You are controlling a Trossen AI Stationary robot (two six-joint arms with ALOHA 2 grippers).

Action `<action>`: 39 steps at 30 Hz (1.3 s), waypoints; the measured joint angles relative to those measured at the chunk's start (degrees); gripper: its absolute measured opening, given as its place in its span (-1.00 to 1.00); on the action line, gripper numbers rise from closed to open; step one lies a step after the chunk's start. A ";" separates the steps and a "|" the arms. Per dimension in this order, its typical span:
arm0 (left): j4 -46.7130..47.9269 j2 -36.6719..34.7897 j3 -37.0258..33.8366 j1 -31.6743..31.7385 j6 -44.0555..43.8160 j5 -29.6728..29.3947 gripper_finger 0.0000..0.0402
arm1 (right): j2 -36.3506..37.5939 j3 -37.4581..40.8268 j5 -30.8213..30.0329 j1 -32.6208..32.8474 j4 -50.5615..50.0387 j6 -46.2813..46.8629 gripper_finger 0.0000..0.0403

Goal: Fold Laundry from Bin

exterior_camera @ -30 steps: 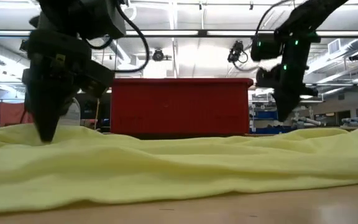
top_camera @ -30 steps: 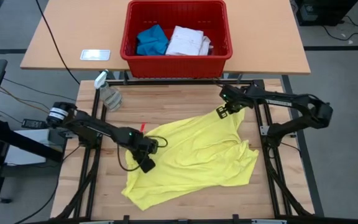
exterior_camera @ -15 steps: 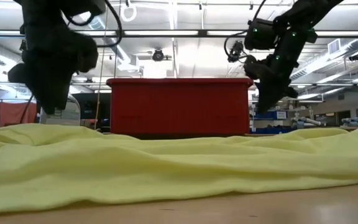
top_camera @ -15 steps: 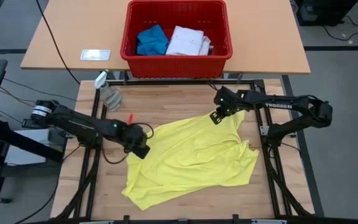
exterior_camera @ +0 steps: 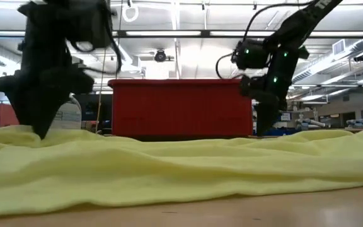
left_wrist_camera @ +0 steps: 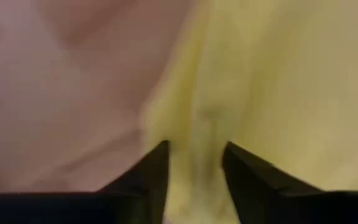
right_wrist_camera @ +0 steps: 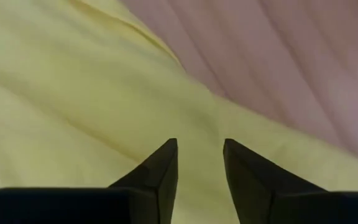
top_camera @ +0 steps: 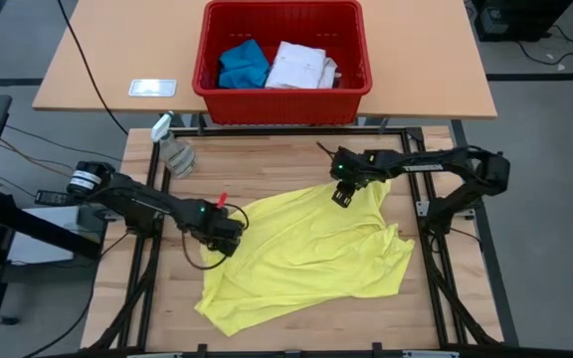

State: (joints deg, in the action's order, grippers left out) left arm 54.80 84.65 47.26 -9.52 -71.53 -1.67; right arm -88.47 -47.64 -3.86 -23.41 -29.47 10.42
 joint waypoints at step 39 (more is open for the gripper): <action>-0.55 -8.81 0.03 40.12 30.51 -5.22 -0.07 | 5.52 -0.72 5.97 -14.26 -1.01 5.84 -0.92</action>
State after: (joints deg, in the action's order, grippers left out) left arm 54.24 75.84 47.29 30.61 -41.02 -6.89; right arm -82.95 -48.36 2.12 -37.67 -30.48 16.27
